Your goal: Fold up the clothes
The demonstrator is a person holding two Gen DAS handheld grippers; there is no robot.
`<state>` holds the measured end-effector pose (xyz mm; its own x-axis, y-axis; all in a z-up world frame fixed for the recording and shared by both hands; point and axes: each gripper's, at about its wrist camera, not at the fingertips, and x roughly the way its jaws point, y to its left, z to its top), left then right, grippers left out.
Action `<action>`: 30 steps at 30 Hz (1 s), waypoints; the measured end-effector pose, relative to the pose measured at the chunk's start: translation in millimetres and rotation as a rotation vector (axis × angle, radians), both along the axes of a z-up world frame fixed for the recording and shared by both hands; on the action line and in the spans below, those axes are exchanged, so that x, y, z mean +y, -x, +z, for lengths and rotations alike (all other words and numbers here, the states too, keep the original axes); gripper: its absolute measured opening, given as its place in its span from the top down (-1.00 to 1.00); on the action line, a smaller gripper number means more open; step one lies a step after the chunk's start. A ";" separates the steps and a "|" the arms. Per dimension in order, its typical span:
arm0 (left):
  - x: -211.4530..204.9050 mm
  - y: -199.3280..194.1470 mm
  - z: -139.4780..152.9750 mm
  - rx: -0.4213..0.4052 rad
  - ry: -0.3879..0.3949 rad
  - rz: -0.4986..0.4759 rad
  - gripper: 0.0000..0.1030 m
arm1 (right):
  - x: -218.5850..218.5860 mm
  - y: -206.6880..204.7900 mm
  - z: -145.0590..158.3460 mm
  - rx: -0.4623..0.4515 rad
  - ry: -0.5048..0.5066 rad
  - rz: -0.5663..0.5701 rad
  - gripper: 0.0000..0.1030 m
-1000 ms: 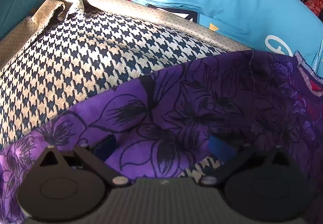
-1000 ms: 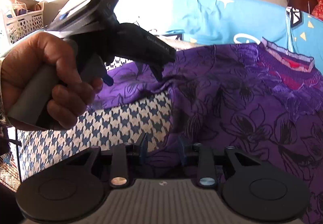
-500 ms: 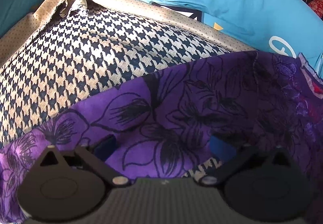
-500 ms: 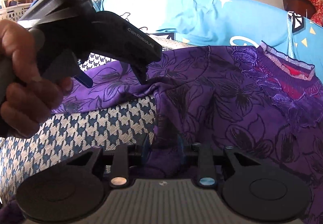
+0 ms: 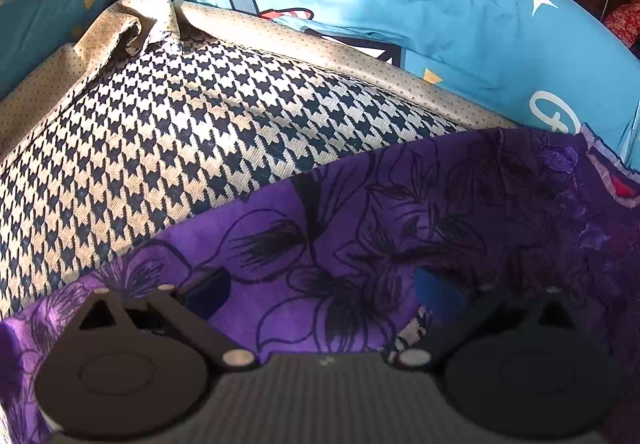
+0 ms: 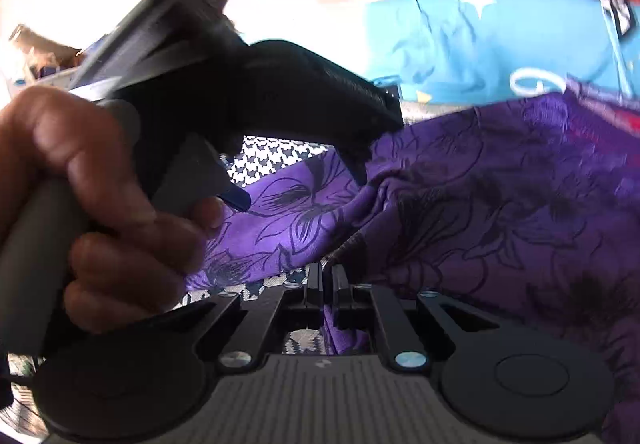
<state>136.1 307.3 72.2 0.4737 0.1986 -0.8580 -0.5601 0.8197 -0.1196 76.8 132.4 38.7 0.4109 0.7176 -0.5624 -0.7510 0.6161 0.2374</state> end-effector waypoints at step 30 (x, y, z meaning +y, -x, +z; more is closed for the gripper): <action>-55.6 0.0 -0.2 0.012 -0.092 -0.313 -0.99 | -67.3 58.7 19.9 0.063 0.044 0.042 0.57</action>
